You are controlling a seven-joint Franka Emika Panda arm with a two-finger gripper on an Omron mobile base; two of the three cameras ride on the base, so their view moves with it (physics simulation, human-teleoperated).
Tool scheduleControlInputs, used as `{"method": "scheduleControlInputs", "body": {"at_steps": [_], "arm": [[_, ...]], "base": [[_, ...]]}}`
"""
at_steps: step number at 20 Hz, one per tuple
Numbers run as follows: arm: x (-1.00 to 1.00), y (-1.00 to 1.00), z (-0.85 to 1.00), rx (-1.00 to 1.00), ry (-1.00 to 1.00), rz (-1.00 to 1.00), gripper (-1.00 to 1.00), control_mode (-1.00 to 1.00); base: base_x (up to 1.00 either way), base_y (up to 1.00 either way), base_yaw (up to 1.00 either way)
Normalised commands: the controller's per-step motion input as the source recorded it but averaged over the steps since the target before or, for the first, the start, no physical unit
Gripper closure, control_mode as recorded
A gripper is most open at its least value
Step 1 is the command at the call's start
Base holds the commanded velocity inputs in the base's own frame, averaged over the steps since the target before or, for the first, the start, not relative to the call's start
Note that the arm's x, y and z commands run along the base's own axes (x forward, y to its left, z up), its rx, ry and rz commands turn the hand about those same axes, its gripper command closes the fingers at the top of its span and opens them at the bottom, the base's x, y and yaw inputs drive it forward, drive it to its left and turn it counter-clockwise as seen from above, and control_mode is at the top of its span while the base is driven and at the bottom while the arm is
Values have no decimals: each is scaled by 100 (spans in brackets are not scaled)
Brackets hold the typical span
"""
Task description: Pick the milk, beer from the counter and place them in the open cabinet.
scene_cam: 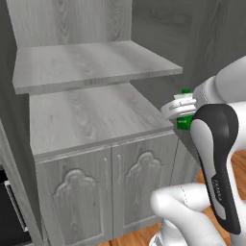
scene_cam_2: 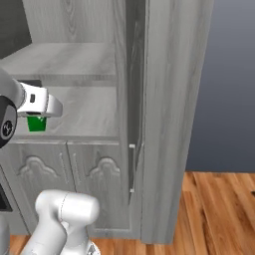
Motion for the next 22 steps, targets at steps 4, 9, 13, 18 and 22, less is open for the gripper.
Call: {"method": "scheduleControlInputs", "body": {"at_steps": [4,9,13,18,22], "arm": [[0,0,0,0,0,0,100,100],[0,0,0,0,0,0,100,100],[0,0,0,0,0,0,100,100],[0,0,0,0,0,0,100,100],[0,0,0,0,0,0,100,-100]], "base": [[25,34,-26],[3,15,-11],[0,0,0],[0,0,0],[0,0,0]]}}
